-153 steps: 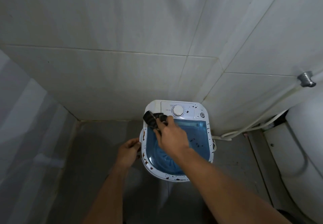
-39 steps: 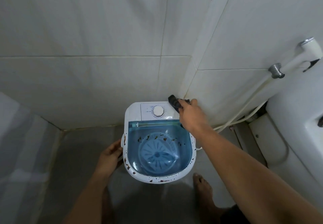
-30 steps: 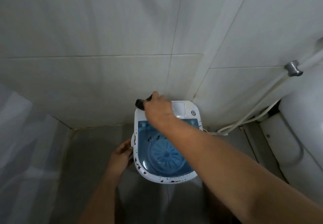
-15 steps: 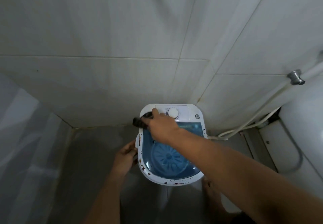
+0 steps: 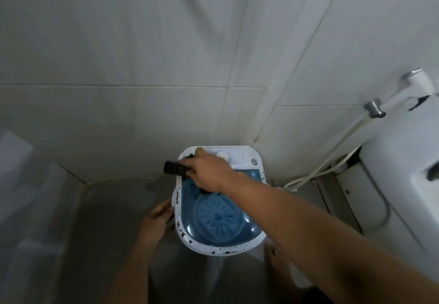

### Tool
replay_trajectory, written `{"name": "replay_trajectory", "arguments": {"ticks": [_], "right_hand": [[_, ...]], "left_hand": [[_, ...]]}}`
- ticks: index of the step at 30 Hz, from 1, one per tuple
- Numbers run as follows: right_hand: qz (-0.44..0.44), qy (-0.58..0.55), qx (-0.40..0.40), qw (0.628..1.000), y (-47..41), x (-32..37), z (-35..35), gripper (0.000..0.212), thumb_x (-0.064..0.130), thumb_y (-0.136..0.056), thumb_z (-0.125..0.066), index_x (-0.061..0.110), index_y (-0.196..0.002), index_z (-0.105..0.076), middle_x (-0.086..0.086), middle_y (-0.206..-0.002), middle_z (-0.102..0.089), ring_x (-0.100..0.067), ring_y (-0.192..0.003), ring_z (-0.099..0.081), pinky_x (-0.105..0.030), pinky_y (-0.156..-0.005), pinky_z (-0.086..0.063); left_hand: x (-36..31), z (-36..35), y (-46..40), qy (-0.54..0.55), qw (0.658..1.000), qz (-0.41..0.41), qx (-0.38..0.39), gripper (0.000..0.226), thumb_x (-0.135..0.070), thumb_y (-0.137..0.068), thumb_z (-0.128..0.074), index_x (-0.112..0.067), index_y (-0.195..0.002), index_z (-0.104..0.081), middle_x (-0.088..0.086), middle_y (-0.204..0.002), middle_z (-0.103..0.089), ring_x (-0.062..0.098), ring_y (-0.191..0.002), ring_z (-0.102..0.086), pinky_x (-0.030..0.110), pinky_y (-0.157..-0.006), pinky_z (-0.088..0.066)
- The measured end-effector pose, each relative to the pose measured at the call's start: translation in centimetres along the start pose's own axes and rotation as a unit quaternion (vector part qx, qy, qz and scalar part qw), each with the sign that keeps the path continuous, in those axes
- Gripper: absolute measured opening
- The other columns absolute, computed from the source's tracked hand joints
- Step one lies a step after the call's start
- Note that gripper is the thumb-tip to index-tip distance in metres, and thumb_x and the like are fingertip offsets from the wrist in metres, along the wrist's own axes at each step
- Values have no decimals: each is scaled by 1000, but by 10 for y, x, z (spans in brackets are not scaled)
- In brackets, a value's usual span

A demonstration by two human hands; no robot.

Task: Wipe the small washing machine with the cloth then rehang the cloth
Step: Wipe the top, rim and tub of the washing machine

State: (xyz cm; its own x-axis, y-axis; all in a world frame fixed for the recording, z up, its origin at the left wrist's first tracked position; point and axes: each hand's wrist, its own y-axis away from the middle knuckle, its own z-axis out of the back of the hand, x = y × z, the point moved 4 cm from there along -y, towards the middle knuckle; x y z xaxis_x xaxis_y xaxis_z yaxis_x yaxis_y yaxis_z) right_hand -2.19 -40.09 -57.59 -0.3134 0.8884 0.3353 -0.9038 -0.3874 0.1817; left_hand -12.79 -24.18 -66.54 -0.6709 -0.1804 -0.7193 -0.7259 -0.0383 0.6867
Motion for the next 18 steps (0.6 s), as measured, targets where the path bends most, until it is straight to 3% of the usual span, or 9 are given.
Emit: {"name": "replay_trajectory", "arguments": {"ticks": [3, 6, 8, 10, 12, 13, 15, 18], "right_hand": [[-133, -55, -148, 979, -3, -67, 45, 44, 28, -101, -55, 36, -145, -53, -12, -120, -49, -35, -92, -62, -42, -83, -56], [-267, -44, -140, 953, 29, -129, 36, 42, 30, -102, -50, 33, -144, -53, -14, -123, -45, -37, -96, -63, -44, -87, -56], [-249, -15, -129, 960, 66, -131, 9, 45, 30, -103, -49, 32, -149, -47, -14, -124, -45, -38, -96, -61, -47, -82, -57], [-148, 36, -123, 981, 97, -115, -13, 48, 30, -103, -50, 30, -151, -45, -15, -124, -47, -36, -92, -60, -46, -67, -59], [-71, 84, -106, 988, 103, -116, -16, 49, 30, -101, -52, 31, -150, -47, -14, -122, -50, -33, -95, -60, -42, -57, -58], [-67, 98, -104, 987, 97, -123, -9, 49, 31, -101, -52, 31, -150, -47, -13, -122, -50, -33, -99, -59, -43, -60, -58], [-125, 82, -123, 981, 80, -141, 6, 47, 31, -103, -49, 33, -150, -46, -12, -122, -48, -34, -103, -57, -47, -73, -59], [-269, -27, -146, 952, 60, -161, 19, 43, 29, -104, -44, 34, -146, -50, -12, -121, -45, -35, -103, -58, -46, -84, -56]], "left_hand": [[0, 0, 0, -10, 1000, -6, 2, 33, -7, -102, -54, -19, -131, -65, 9, -114, -75, 16, -92, -72, 37, -80, -56], [2, 2, -3, -20, 1000, -6, 3, 35, -7, -102, -55, -18, -134, -63, 12, -121, -73, 20, -98, -71, 40, -89, -55], [1, 2, -3, -21, 1000, -5, 2, 35, -7, -102, -54, -19, -134, -64, 12, -120, -73, 19, -97, -71, 36, -82, -55], [-1, 0, -3, -27, 1000, -6, 3, 34, -7, -103, -53, -21, -131, -65, 8, -114, -75, 14, -92, -73, 33, -78, -55], [-1, -1, -2, -35, 999, -7, -1, 33, -6, -103, -53, -22, -129, -64, 4, -107, -75, 14, -89, -72, 35, -85, -53], [-1, -1, -3, -37, 999, -7, -5, 33, -5, -103, -52, -20, -130, -64, 5, -106, -75, 17, -91, -71, 37, -90, -52], [-1, -3, -3, -42, 999, -10, -16, 36, -2, -102, -52, -14, -135, -62, 11, -111, -73, 27, -97, -69, 41, -97, -50], [-1, -3, -3, -47, 998, -12, -28, 35, -2, -102, -52, -15, -134, -62, 14, -118, -70, 27, -97, -68, 40, -97, -49]]}}
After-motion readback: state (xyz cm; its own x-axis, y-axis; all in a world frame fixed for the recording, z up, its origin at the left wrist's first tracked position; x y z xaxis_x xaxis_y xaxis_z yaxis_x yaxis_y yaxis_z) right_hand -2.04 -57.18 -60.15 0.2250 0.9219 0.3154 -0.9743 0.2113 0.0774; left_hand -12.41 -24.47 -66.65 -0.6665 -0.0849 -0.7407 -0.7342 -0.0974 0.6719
